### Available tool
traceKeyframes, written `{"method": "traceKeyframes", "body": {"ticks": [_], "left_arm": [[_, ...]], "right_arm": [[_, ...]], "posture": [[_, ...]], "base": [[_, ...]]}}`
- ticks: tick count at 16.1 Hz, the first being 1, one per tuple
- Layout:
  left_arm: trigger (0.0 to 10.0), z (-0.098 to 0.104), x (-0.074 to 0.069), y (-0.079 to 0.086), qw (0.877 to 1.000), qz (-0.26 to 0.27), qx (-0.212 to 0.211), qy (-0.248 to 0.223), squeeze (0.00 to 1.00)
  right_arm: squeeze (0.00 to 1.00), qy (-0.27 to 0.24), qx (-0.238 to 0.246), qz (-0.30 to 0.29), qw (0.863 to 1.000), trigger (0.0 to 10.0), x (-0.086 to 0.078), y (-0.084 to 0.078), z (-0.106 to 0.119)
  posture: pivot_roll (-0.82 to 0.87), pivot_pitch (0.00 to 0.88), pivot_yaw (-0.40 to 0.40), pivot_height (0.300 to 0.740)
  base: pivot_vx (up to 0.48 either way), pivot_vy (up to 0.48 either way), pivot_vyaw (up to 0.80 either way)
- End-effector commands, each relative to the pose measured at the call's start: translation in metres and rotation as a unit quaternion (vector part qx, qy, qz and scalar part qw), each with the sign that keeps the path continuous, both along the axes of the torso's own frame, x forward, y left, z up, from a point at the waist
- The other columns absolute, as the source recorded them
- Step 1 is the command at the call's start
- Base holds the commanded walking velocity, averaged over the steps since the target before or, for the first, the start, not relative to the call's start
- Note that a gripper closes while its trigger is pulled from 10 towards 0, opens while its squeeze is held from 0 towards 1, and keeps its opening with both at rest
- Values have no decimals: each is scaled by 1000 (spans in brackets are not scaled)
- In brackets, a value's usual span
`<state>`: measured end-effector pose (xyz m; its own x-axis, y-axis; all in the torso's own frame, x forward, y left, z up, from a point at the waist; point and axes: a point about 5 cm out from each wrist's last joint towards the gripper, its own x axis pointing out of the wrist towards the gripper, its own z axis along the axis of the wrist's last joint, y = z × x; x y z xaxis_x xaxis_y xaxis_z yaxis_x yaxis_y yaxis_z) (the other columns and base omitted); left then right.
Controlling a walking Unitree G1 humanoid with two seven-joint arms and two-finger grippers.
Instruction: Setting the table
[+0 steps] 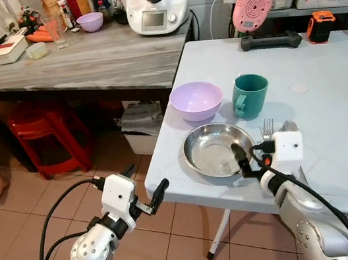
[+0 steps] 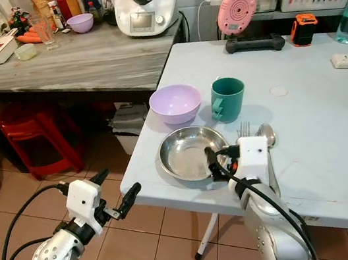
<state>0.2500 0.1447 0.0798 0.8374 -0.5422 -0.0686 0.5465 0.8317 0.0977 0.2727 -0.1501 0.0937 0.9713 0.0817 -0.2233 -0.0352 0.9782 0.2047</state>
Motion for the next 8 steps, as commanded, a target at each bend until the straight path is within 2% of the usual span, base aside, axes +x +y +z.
{"method": "traceKeyframes", "body": {"ticks": [1, 8], "left_arm": [[10000, 2, -1, 0, 1000, -11, 3, -1, 0], [10000, -1, -2, 1, 1000, -30, 5, 9, 0]], "right_arm": [[0, 12, 14, 9, 1000, 10000, 3, 5, -1], [0, 37, 40, 36, 998, 10000, 13, 12, -5]], "posture": [[29, 0, 39, 740], [36, 0, 42, 740]], "base": [[0, 0, 0], [0, 0, 0]]}}
